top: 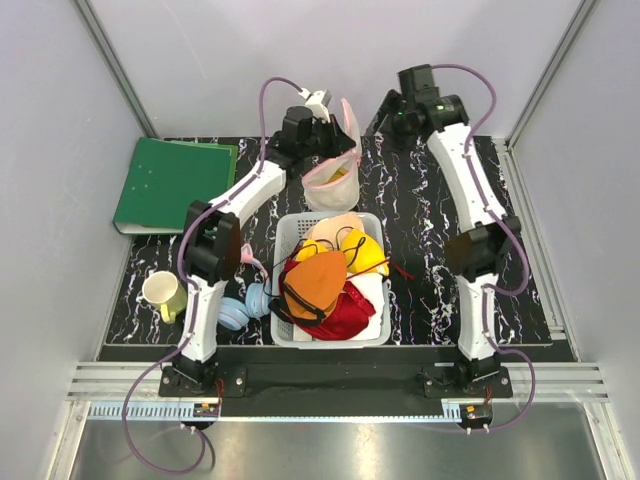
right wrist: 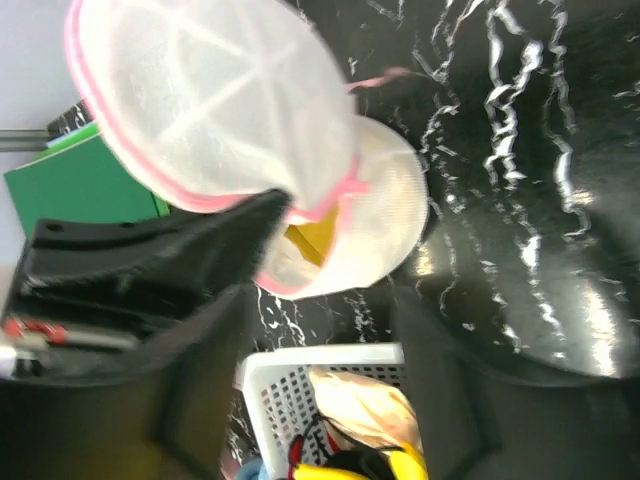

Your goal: Place the bra in the laundry bag and zip it closed

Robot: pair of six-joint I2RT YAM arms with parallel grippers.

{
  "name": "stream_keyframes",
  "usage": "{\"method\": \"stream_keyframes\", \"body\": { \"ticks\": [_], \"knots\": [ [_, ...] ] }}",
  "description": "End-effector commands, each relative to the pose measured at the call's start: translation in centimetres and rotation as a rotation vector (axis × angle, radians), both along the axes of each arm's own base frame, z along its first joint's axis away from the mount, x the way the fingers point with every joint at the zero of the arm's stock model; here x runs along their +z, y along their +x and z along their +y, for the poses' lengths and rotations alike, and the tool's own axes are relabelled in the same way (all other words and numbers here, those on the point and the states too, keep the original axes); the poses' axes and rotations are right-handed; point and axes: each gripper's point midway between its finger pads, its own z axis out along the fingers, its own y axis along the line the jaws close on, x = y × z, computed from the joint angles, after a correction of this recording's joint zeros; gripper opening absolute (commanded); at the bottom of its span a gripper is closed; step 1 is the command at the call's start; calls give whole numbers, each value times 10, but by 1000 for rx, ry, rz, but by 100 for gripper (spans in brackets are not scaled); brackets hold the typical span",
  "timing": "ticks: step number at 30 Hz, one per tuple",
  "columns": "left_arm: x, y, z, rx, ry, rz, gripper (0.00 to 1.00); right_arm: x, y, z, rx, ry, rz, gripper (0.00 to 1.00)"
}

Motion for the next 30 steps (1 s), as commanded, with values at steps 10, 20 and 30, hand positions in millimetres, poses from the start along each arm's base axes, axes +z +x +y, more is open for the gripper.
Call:
{"method": "stream_keyframes", "body": {
  "ticks": [10,20,30],
  "knots": [
    [68,-32,2,-136,-366,18,0,0,-10,-13,217,495,-63,89],
    [38,-40,18,-56,-518,250,0,-49,-4,5,171,735,38,94],
    [30,-39,29,-37,-555,306,0,-88,-5,5,29,829,128,83]
  ]
}}
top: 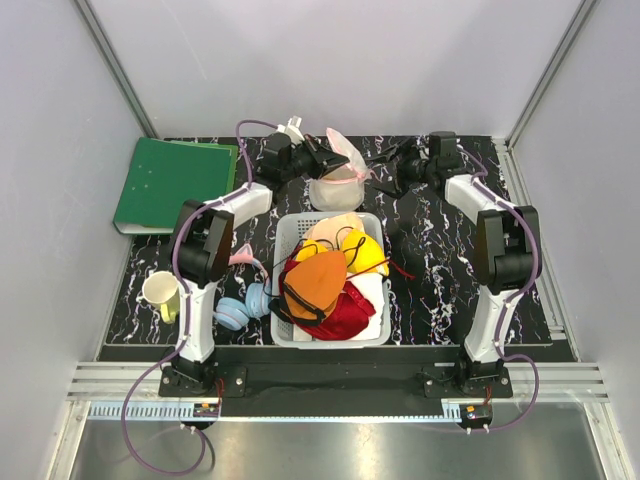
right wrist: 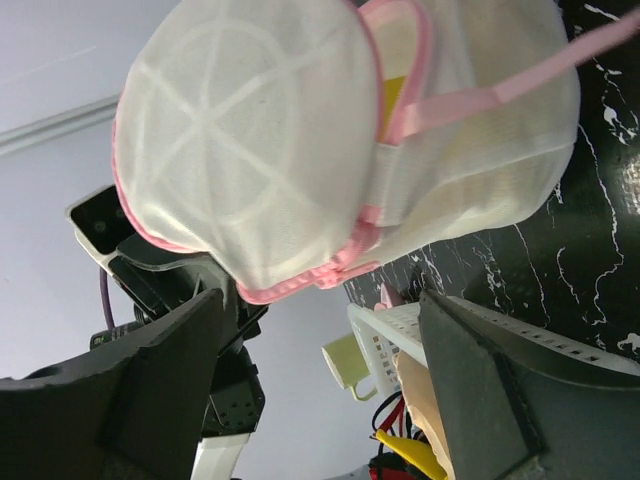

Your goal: Place the bra in the laundry bag and zip it closed

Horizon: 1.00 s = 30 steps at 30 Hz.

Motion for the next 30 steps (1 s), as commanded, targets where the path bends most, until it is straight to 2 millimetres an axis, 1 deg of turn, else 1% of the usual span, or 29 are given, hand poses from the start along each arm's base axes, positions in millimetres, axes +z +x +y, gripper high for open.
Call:
{"method": "stream_keyframes", "body": {
  "ticks": [1,5,7,8,11,13,14,15,16,17,18,19,20,21,22,23,24,25,26,27,28,29,30],
  "knots": [
    [50,-9,7,-14,-75,-86,0,8,7,6,-48,77,-11,82],
    [52,-10,5,-26,-106,-79,0,-5,12,14,-59,92,29,77],
    [50,-12,4,-39,-112,-73,0,-6,16,20,-56,107,28,72],
    [48,-10,7,-38,-98,-66,0,-10,18,25,-49,110,35,71],
    [49,-10,13,-38,-105,-74,0,-15,20,29,-51,121,51,67],
    [47,-11,12,-63,-118,-64,0,-18,22,29,-60,123,61,65],
    [45,-10,13,-70,-124,-57,0,-18,22,30,-59,124,61,60],
    [46,-10,12,-76,-132,-56,0,-18,22,32,-54,126,63,57],
    [42,-12,11,-91,-139,-39,0,-19,24,32,-54,129,64,54],
    [41,-11,14,-90,-141,-36,0,-19,24,34,-52,131,65,43],
    [39,-10,15,-92,-135,-30,0,-19,25,34,-55,133,68,36],
    [36,-8,20,-94,-114,-37,0,-15,26,34,-60,143,71,30],
    [25,-8,22,-90,-80,2,0,-13,27,34,-63,146,70,24],
    [30,-4,25,-87,-49,-8,1,-12,27,35,-63,149,72,20],
    [6,-2,37,-71,55,38,13,-7,29,34,-69,156,69,17],
    [4,0,44,-58,111,41,20,-5,29,35,-73,158,75,14],
    [16,7,48,-47,154,2,24,-4,30,34,-84,157,79,10],
    [4,5,57,-50,248,3,29,0,30,35,-87,162,76,7],
    [9,6,61,-45,285,-16,40,2,30,37,-90,162,81,4],
    [12,7,65,-40,321,-31,45,1,31,37,-100,156,90,1],
    [15,8,72,-27,392,-52,49,9,31,38,-100,157,80,0],
    [20,5,75,-20,428,-65,68,8,31,39,-103,151,86,0],
    [22,3,79,-13,469,-74,69,7,31,39,-115,138,100,0]
  ]
}}
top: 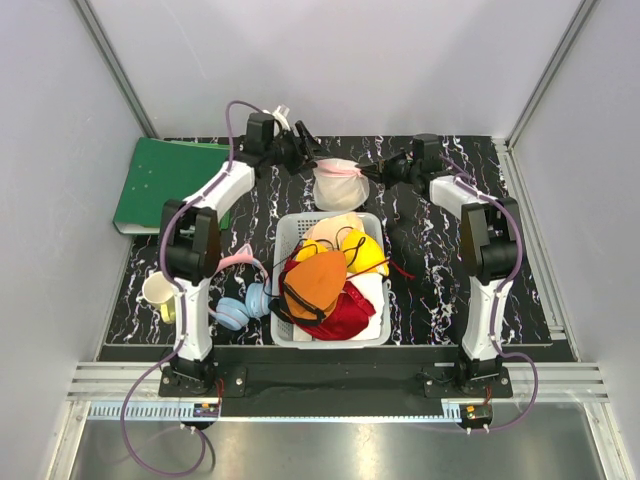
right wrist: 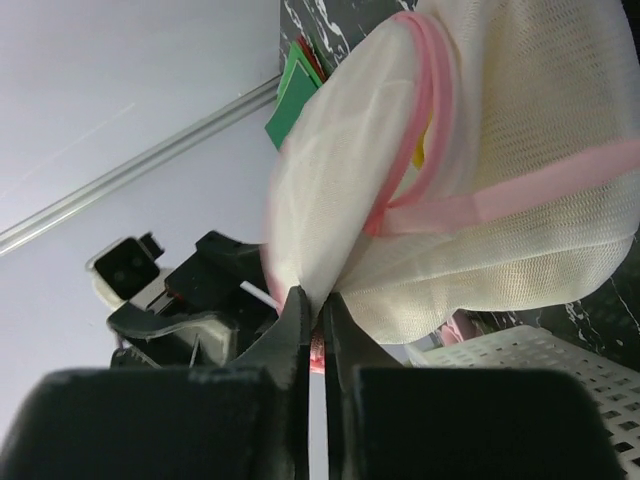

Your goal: Place the bra in the laundry bag and zip it closed

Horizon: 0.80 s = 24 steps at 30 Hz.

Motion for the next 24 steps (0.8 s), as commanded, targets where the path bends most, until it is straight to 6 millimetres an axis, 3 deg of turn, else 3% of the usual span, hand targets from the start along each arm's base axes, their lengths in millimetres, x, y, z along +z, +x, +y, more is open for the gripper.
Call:
{"method": "stream_keyframes", "body": {
  "ticks": [1,2,3,5,6,7,8,9,10,15,22,24],
  "knots": [
    [36,-10,31,8,306,-160,69,32,6,9,-25,-17,-33,0],
    [36,-13,33,16,348,-177,69,33,6,10,-31,-26,-31,0],
    [51,-15,41,64,404,-228,65,29,4,10,-40,-41,-3,0],
    [51,-29,30,23,516,-317,56,34,2,16,-40,-54,10,0],
    [53,-33,28,22,557,-348,43,28,0,15,-59,-77,47,0],
    [61,-41,19,5,608,-408,39,36,1,16,-68,-81,41,0],
    [56,-46,15,-17,623,-419,37,37,0,17,-74,-92,43,0],
    [58,-51,5,-53,606,-445,36,30,-4,19,-86,-126,82,0],
    [61,-54,-5,-75,586,-478,36,36,-3,21,-91,-136,80,0],
    [56,-58,-30,-127,510,-465,34,35,-8,29,-122,-149,136,0],
    [40,-53,-37,-86,561,-440,34,40,-12,29,-173,-183,165,0],
    [34,-51,-40,-76,562,-414,39,40,-12,29,-180,-188,175,0]
  ]
}}
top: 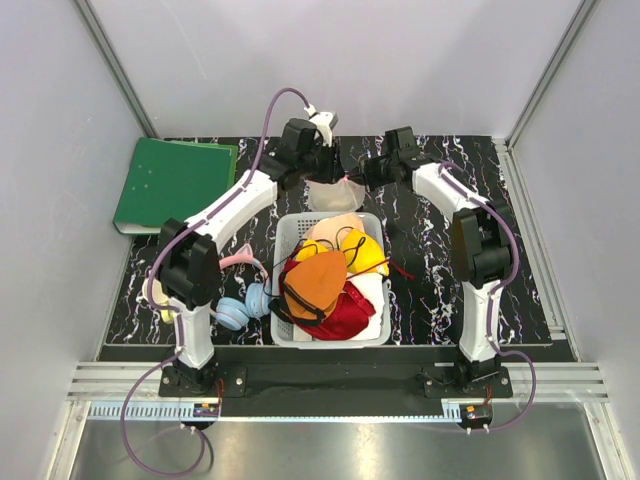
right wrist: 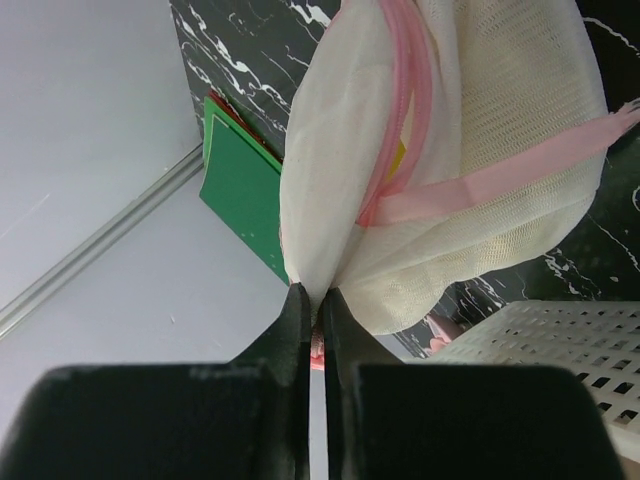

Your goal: Place the bra in the laundry bag and zip it closed

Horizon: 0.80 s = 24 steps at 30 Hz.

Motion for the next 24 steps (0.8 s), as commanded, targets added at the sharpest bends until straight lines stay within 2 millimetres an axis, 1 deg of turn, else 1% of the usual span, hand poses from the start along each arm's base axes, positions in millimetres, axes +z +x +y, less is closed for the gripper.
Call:
{"method": "stream_keyframes", "body": {
  "ticks": [1,2,8,10,12,13,14,15,16,18,19,24],
  "knots": [
    [2,11,-8,47,-4,-22,40,49,2,-2,-58,-2,-59,0],
    [3,12,-10,52,-8,-19,40,49,2,0,-61,-3,-59,0],
    [-11,5,-22,81,-13,32,40,55,5,7,-69,7,-65,0],
    [-15,7,-24,93,-20,52,36,57,6,7,-69,11,-67,0],
    [-14,11,-25,118,-23,54,32,57,5,8,-70,8,-67,0],
    [-18,14,-25,127,-19,62,31,57,4,9,-68,8,-67,0],
    [-11,18,-26,141,-28,52,31,58,4,8,-70,8,-67,0],
    [-13,19,-26,150,-24,62,31,58,3,8,-69,9,-66,0],
    [-17,21,-28,153,-23,69,34,57,2,9,-67,8,-65,0],
    [-12,24,-29,160,-32,70,36,59,1,10,-66,11,-67,0],
    [-14,25,-29,169,-31,75,37,60,2,10,-65,11,-69,0],
    [-15,25,-25,185,-26,81,37,60,0,9,-65,9,-69,0]
  ]
}}
